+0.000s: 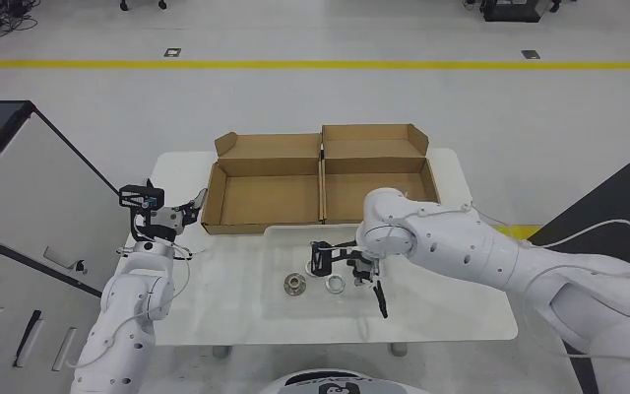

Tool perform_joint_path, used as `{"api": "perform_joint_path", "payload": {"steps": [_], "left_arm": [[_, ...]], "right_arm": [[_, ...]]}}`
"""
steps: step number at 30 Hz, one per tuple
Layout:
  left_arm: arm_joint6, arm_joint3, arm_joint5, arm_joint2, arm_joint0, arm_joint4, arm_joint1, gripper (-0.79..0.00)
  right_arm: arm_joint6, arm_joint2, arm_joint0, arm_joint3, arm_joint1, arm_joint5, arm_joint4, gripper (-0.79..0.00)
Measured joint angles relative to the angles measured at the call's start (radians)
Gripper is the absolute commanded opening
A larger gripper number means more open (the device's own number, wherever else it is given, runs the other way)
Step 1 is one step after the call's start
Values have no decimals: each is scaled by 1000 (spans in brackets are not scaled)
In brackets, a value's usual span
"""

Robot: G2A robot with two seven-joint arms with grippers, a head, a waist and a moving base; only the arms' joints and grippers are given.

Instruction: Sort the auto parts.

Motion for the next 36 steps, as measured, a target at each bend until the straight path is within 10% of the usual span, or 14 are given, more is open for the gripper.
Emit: {"api": "perform_joint_path", "payload": {"steps": [36], "left_arm": [[0,0,0,0,0,0,0,0]], "right_arm": [[12,0,-26,97,-42,12,3,-483]]}}
